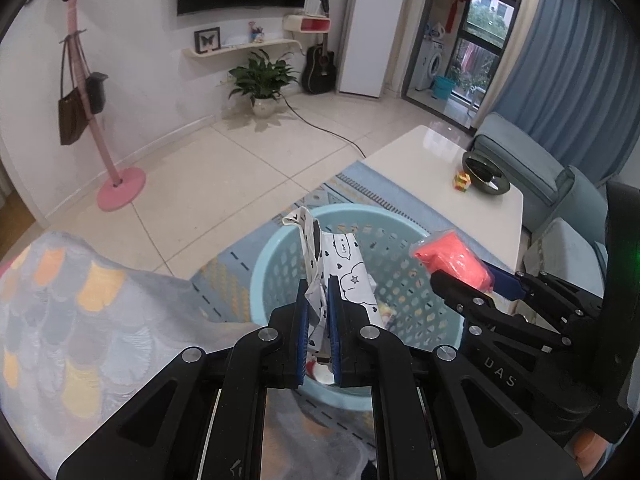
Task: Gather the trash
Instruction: 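Carry the white bag and pink packet over the blue basket and release both, then grasp the red-blue card box with the left tool while the right tool grasps the orange snack bag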
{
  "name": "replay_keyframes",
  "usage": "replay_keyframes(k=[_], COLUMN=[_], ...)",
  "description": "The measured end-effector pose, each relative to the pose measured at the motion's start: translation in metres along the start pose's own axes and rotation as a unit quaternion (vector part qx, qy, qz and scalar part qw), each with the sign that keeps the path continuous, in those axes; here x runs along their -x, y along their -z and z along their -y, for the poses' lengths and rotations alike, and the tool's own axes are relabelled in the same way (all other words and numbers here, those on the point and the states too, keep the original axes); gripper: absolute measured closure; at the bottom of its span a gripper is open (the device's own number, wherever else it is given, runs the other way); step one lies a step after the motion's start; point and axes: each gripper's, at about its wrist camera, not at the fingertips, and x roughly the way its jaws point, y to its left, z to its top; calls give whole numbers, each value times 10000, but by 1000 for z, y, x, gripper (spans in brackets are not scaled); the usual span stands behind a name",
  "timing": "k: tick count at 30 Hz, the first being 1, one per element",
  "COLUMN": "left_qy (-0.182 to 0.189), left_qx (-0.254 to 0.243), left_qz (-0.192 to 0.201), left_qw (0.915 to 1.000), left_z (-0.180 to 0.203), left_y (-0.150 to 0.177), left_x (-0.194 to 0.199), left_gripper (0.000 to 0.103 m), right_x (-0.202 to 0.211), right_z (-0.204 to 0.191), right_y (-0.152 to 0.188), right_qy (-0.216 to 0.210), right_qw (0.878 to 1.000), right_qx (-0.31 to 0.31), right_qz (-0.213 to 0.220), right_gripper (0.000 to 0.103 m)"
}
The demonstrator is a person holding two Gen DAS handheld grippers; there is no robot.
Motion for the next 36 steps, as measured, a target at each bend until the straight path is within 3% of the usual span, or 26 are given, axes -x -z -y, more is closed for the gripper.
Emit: replay_keyframes(k=[6,9,20,30,36], left_qy=[81,104,108,-98,-458], left_qx=[0,48,161,576,985], left_qz=[-44,-17,384,1041,1375], left_qw=[10000,9999,9991,9929,9845], left_z=[3,4,-10,-59,-112], left_y=[-3,-3,7,34,63], left_x=[-4,-2,44,131,186], left_gripper=[94,75,66,56,48], right_x=[-6,-9,20,94,124], right_z=[2,7,3,-78,-126], right_y=[-2,-2,-2,7,23], right_qy=[-63,-132,-111,-89,-496], right_qw=[9999,9996,9998,9931,9868], right_qx=[-64,-197,-121,926,1252], right_qz=[-110,-175,-56,708,901], right_gripper=[65,54,50,50,50])
